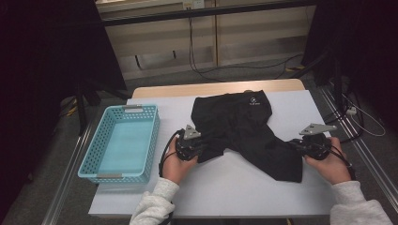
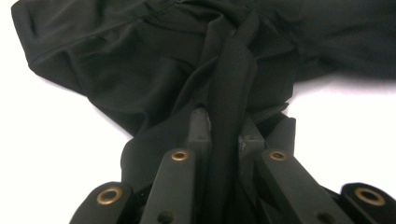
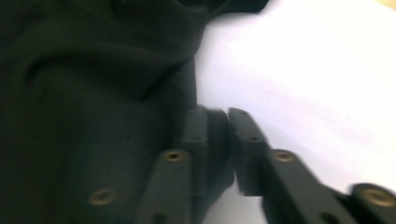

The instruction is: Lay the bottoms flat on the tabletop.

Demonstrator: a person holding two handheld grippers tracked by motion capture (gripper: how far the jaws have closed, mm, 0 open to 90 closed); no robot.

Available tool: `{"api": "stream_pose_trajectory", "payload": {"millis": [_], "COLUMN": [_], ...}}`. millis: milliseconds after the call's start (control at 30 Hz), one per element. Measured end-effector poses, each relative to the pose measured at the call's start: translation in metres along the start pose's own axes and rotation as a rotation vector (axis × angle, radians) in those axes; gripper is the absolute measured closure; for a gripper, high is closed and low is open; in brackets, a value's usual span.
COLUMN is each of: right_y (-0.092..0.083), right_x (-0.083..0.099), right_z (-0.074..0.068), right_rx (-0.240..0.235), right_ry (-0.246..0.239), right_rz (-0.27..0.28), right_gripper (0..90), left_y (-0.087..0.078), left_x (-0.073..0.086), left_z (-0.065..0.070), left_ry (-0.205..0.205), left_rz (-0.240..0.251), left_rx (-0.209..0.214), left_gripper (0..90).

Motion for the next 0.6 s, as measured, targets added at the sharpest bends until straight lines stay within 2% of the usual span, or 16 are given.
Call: {"api": "stream_pose_trajectory", "payload": {"millis": [100, 133, 233, 333, 367, 433, 467, 533, 600], "right_y": [0.009, 0.014, 0.030, 0.045, 0.047, 0.046, 0.046, 0.043, 0.034], "right_x": [-0.007, -0.009, -0.015, -0.014, -0.015, -0.015, -0.014, -0.014, -0.015], "right_z": [-0.004, -0.005, -0.006, -0.007, -0.007, -0.005, -0.005, -0.003, 0.001], "right_rx": [0.001, -0.007, -0.036, -0.047, -0.067, -0.114, -0.136, -0.121, -0.118], "right_ry": [-0.010, -0.009, 0.018, 0.027, 0.052, 0.093, 0.098, 0.101, 0.116], "right_rz": [0.012, 0.018, 0.018, -0.020, -0.006, -0.008, -0.003, -0.001, 0.026], "right_gripper": [66.6, 66.9, 62.3, 61.3, 66.4, 82.3, 87.2, 89.6, 89.7], "left_y": [0.001, 0.001, 0.002, 0.002, 0.002, 0.002, 0.001, 0.000, 0.000], "left_x": [0.000, 0.000, 0.002, 0.003, 0.004, 0.005, 0.005, 0.005, 0.005], "left_z": [0.001, 0.001, 0.001, 0.000, 0.000, -0.001, -0.001, -0.001, -0.001], "left_ry": [0.003, 0.003, -0.003, 0.001, -0.001, -0.006, -0.006, -0.010, -0.005], "left_rz": [-0.006, -0.006, -0.011, -0.014, -0.014, -0.012, -0.014, -0.014, -0.015], "left_rx": [0.001, -0.002, 0.007, 0.004, 0.003, 0.001, 0.000, 0.005, 0.000], "left_gripper": [80.9, 80.9, 80.9, 80.9, 80.9, 80.9, 80.9, 81.0, 81.0]}}
Point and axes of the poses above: each handheld gripper's, and its own axes: y roughly forward along the jaws, x roughly out of its underside, z roughly to its right, the point moved 1 cm from there along y, roughly forward along the jaws, and after that the axes turned 2 degrees about -x, right-handed, at the moved point
